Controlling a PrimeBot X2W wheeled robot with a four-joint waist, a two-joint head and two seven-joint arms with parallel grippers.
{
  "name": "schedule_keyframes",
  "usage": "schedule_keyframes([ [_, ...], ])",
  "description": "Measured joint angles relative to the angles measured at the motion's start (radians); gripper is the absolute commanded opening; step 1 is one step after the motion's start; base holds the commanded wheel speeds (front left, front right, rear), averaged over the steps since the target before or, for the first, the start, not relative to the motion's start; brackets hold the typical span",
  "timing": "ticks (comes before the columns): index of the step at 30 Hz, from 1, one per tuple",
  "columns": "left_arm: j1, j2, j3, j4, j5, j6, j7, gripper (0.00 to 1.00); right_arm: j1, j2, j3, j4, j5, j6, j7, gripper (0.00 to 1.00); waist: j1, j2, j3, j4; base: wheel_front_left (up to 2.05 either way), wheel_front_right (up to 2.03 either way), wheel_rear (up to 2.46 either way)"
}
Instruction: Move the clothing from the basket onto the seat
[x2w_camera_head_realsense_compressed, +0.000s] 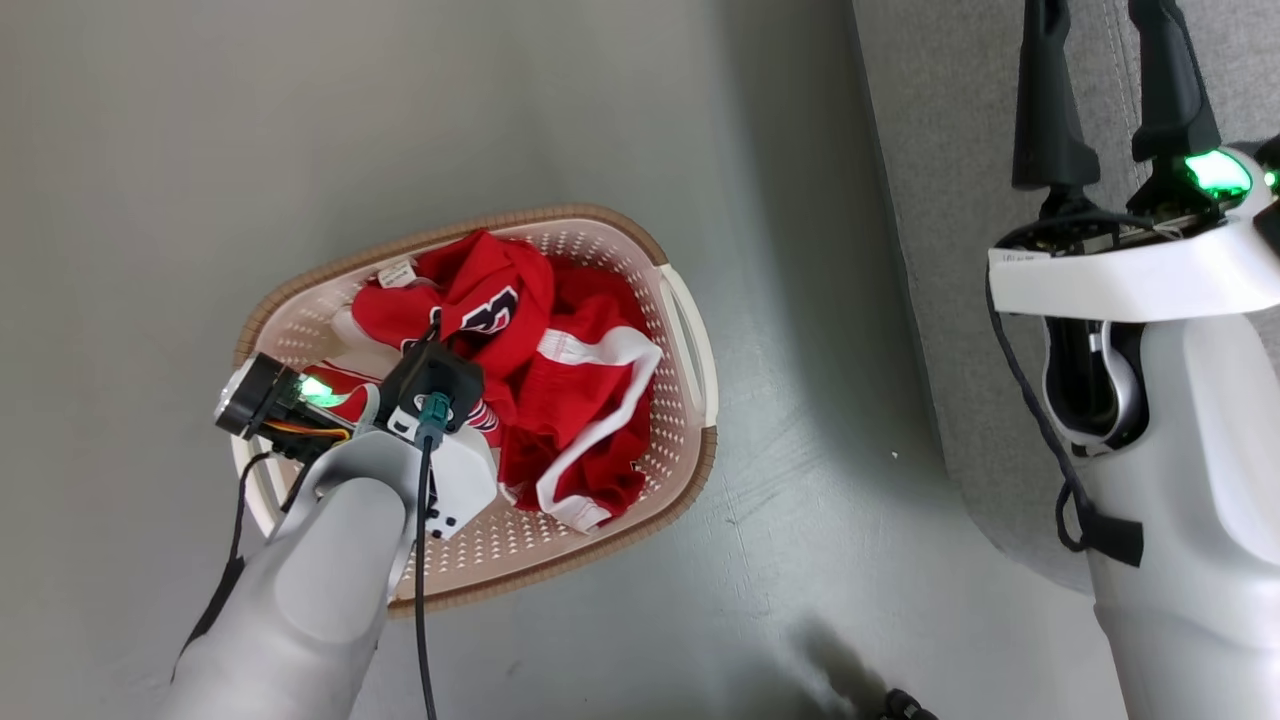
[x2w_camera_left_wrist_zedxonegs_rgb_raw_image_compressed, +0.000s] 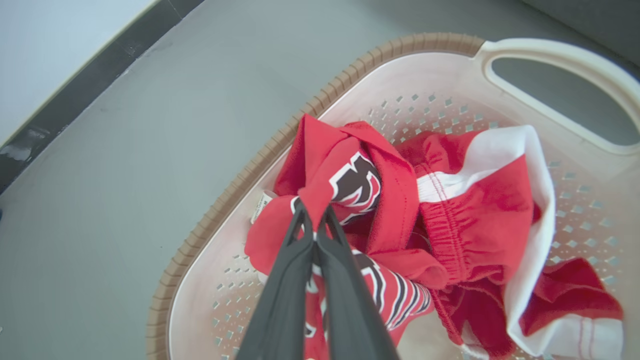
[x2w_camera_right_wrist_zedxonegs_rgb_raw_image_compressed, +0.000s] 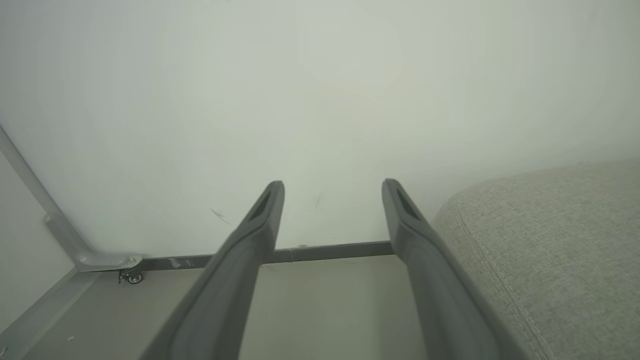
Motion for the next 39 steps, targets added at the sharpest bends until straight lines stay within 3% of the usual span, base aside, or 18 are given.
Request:
schedule_keyframes([
  [26, 0.094, -0.035, 0.083, -0.277, -0.134, -0.011, -0.022, 0.0, 0.122, -0.002, -0.022, 0.066, -0.054, 0.0, 0.0, 1.0, 0.0, 0.0, -0.197, 0.074, 0.0, 0.0, 0.0],
  [39, 0.173, -0.024, 0.121, -0.41, -0.193, -0.019, -0.023, 0.0, 0.187, -0.002, -0.022, 0.104, -0.062, 0.0, 0.0, 1.0, -0.0001, 0.0, -0.316, 0.105, 0.0, 0.0, 0.0],
])
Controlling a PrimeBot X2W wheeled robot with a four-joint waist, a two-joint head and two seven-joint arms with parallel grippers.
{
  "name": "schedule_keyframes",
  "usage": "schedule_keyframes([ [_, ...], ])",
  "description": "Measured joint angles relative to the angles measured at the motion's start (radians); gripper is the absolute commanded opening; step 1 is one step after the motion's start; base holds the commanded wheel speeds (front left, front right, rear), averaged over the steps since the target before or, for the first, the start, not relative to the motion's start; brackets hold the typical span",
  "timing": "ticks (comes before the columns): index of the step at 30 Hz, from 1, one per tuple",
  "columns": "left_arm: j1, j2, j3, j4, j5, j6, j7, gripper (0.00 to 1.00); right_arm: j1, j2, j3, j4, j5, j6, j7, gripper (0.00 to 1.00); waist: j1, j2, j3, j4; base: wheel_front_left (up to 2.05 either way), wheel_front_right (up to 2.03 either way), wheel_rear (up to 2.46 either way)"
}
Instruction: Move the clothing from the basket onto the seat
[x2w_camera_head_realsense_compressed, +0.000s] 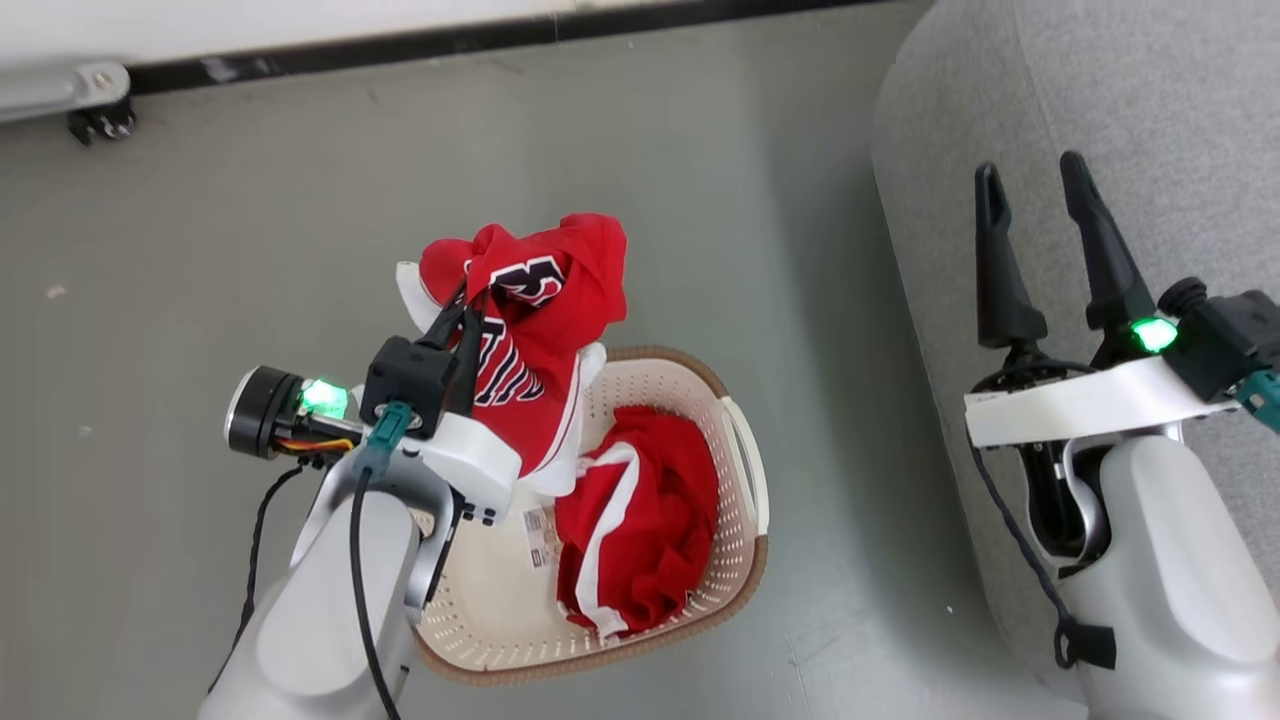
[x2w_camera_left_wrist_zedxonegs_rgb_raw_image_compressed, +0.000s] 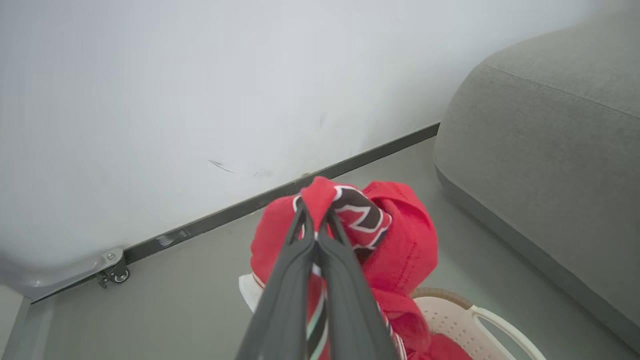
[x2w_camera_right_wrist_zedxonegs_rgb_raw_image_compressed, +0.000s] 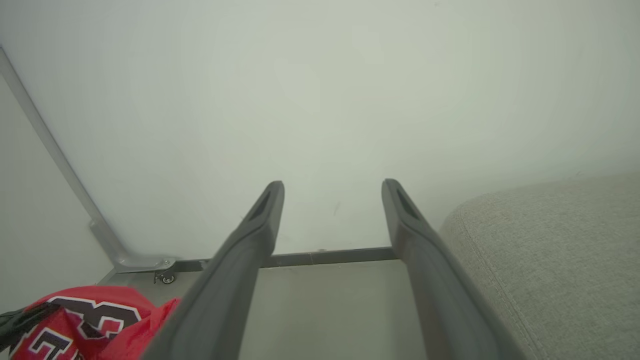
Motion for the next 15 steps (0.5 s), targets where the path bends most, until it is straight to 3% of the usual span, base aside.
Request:
schedule_keyframes([
  [15, 0.078, 0.019, 0.041, -0.123, -0.057, -0.023, 0.0, 0.0, 0.085, 0.0, 0.038, 0.053, -0.042, 0.0, 0.0, 1.0, 0.0, 0.0, -0.146, 0.028, 0.0, 0.0, 0.0],
])
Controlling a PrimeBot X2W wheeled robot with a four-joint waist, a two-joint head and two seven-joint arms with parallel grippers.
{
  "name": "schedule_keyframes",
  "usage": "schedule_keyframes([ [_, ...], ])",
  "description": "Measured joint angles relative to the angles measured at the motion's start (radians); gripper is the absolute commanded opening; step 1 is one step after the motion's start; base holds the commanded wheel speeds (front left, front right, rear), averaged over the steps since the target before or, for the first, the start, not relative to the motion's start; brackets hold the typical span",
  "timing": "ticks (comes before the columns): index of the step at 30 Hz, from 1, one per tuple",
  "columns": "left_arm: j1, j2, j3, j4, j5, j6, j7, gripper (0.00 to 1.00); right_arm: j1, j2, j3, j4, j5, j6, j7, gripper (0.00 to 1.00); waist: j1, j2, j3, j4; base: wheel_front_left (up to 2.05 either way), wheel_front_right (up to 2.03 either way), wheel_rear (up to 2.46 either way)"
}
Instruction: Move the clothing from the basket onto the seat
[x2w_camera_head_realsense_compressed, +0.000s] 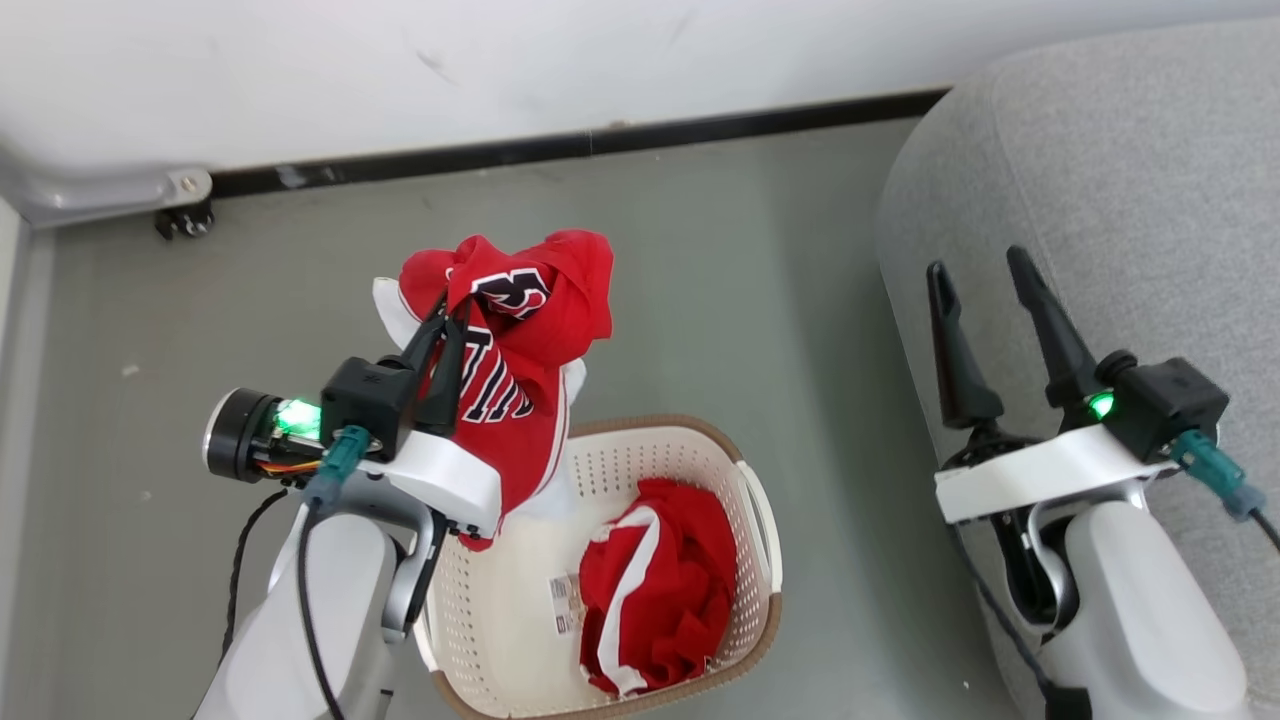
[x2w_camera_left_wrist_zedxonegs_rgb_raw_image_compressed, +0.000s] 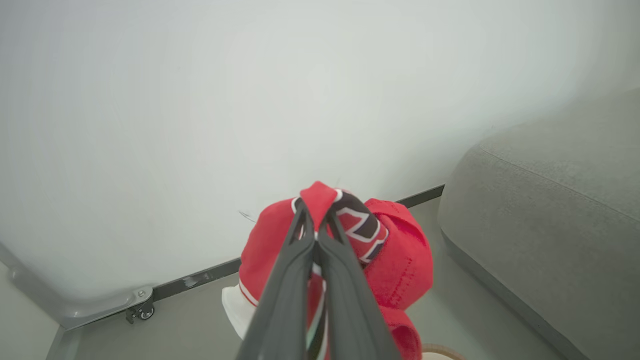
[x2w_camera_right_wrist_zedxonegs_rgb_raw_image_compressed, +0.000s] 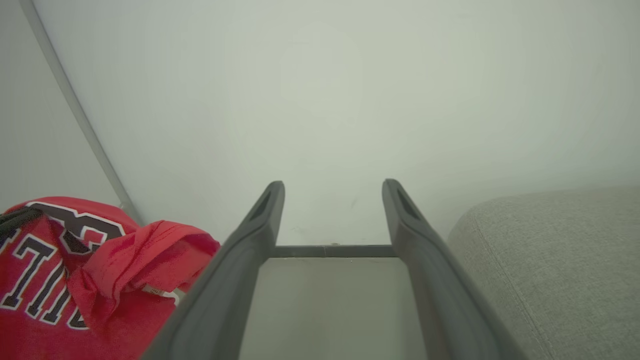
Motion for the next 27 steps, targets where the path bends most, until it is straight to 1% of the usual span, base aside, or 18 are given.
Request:
schedule_keyframes([
  [10, 0.034, 0.014, 0.018, -0.037, -0.035, -0.022, 0.0, 0.0, 0.047, -0.003, 0.068, 0.032, -0.013, 0.0, 0.0, 1.0, 0.0, 0.0, -0.086, 0.011, 0.0, 0.0, 0.0],
  [18, 0.057, 0.023, 0.01, -0.076, -0.058, -0.066, 0.002, 0.0, 0.078, -0.02, 0.108, 0.049, -0.016, 0.0, 0.008, 1.0, 0.0, 0.0, -0.156, 0.016, 0.0, 0.0, 0.0],
  [22, 0.061, 0.023, 0.006, -0.092, -0.079, -0.084, 0.017, 0.0, 0.095, -0.023, 0.162, 0.057, 0.001, 0.0, 0.028, 1.0, -0.0001, 0.0, -0.187, 0.019, 0.0, 0.0, 0.0],
  [27, 0.08, 0.023, -0.009, -0.114, -0.084, -0.101, 0.038, 0.0, 0.095, -0.047, 0.27, 0.057, 0.024, 0.0, 0.067, 1.0, 0.0, 0.0, -0.22, 0.023, 0.0, 0.0, 0.0],
])
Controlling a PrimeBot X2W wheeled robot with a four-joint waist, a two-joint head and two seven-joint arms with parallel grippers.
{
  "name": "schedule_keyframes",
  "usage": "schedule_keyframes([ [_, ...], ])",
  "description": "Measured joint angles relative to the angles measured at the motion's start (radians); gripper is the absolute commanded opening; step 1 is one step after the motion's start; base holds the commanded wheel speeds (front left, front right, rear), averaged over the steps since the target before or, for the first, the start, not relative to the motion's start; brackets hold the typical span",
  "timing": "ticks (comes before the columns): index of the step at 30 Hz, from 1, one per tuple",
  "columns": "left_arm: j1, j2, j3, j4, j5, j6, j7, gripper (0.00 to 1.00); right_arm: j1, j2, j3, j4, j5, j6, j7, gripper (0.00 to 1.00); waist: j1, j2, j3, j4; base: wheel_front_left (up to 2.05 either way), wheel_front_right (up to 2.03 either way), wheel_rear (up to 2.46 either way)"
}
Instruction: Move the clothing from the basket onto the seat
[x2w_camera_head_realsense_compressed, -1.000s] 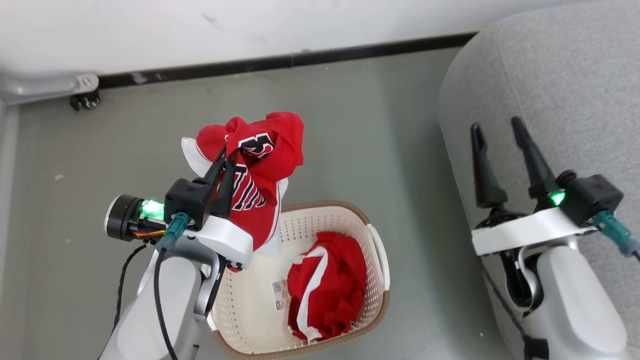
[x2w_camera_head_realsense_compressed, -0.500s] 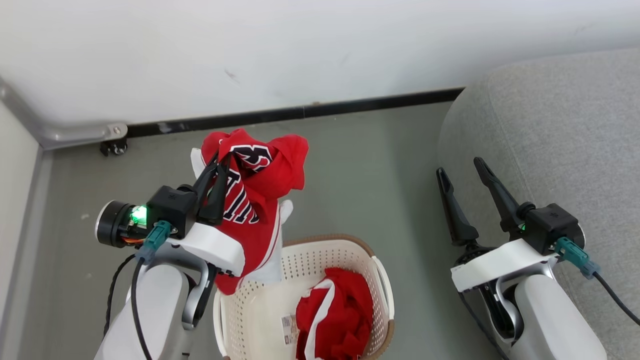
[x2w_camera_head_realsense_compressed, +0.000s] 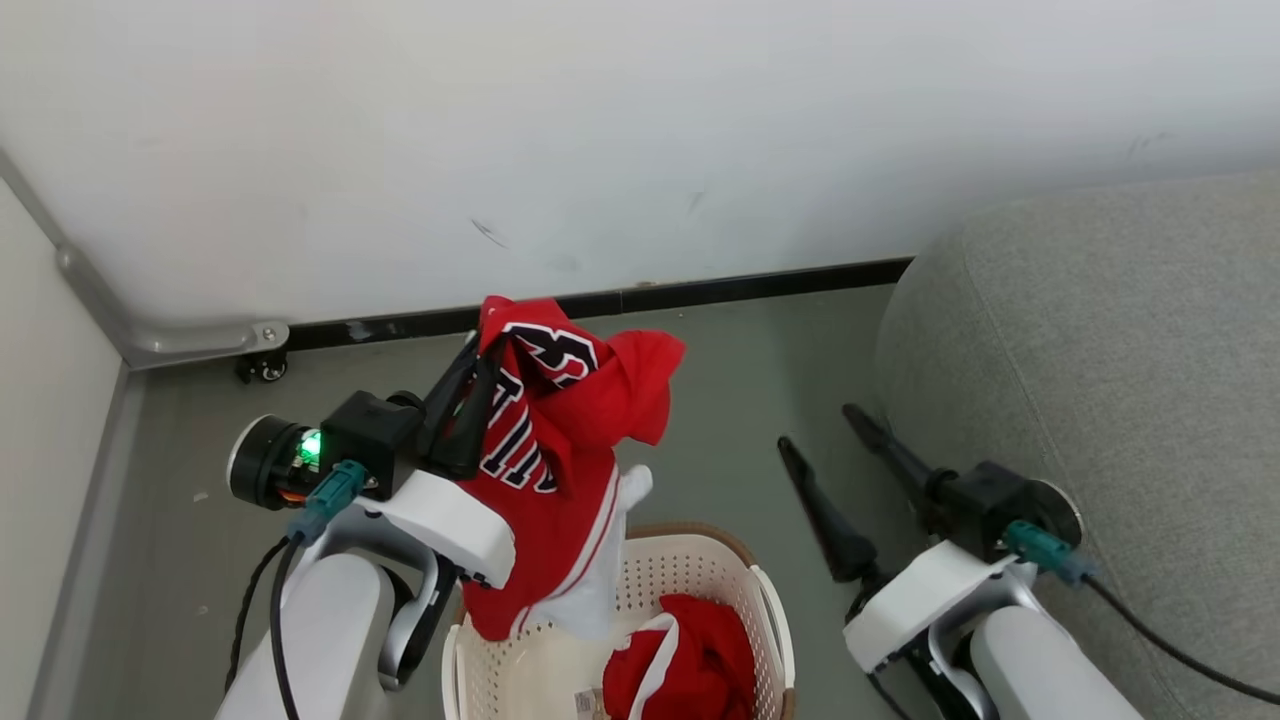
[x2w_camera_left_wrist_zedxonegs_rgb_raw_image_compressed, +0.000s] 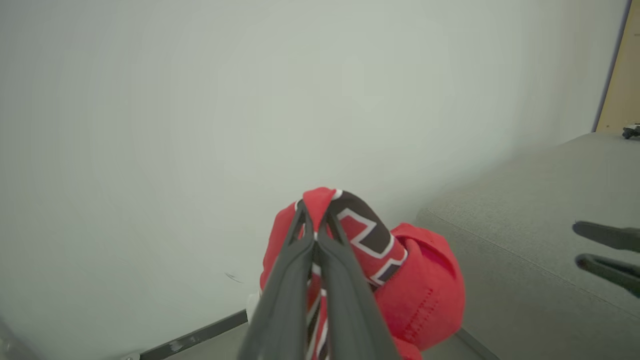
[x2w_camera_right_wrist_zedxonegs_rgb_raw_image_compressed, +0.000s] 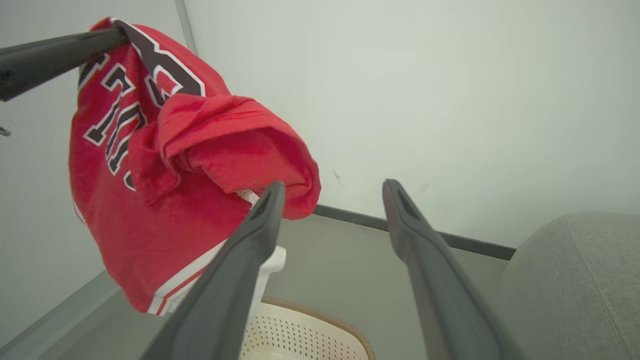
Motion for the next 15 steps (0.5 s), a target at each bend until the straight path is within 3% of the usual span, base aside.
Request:
schedule_keyframes([
  [15, 0.035, -0.015, -0.035, -0.055, -0.017, -0.026, 0.078, 0.0, -0.006, -0.124, 0.272, -0.037, 0.101, 0.0, 0.106, 1.0, 0.0, 0.0, -0.059, 0.004, 0.0, 0.0, 0.0],
])
